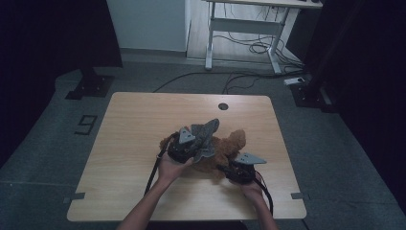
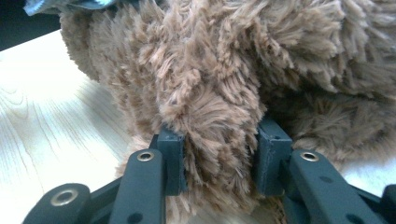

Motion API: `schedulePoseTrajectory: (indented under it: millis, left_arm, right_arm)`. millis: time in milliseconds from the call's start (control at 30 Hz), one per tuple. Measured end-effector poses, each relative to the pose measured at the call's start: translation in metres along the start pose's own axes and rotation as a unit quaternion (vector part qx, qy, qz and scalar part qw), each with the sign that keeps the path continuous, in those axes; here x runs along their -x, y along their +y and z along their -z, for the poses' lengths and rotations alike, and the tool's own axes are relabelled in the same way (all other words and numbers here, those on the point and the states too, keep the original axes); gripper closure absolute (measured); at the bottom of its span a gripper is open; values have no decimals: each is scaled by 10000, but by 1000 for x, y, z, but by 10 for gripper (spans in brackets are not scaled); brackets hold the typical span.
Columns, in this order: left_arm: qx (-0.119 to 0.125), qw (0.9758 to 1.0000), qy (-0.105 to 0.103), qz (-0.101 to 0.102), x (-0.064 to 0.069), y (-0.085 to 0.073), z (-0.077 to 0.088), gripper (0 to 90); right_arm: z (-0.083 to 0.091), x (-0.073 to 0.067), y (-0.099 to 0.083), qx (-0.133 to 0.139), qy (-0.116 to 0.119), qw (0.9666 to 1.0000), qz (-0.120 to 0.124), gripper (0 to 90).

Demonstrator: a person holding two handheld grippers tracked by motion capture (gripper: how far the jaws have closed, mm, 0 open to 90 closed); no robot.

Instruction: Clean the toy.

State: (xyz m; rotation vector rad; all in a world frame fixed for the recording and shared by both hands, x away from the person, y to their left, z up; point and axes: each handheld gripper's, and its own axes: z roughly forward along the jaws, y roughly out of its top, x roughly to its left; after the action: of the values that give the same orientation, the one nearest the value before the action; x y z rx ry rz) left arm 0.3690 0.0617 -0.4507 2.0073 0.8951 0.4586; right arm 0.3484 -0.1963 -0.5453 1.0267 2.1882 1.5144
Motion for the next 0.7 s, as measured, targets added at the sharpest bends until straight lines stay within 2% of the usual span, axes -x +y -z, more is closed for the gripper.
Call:
schedulePoseTrajectory:
  millis: [133, 367, 467, 567, 700]
  left_arm:
    - [73, 9999, 34, 64, -7, -1, 9, 794]
    - [234, 9991, 354, 90, -21, -6, 29, 792]
    - [231, 9988, 407, 147, -27, -8, 34, 792]
    - [301, 9990, 309, 136, -22, 1, 37, 793]
    - [409, 9991, 114, 3, 0, 26, 28, 793]
  right_arm:
    - [0, 0, 0, 17, -10, 10000, -1, 619]
    - [-1, 2, 1, 33, -4, 10000, -25, 620]
    - [-1, 3, 1, 22, 0, 10000, -43, 620]
    - [-2, 2, 1, 72, -45, 10000, -3, 623]
    - [-1, 3, 2, 43, -64, 10000, 2, 623]
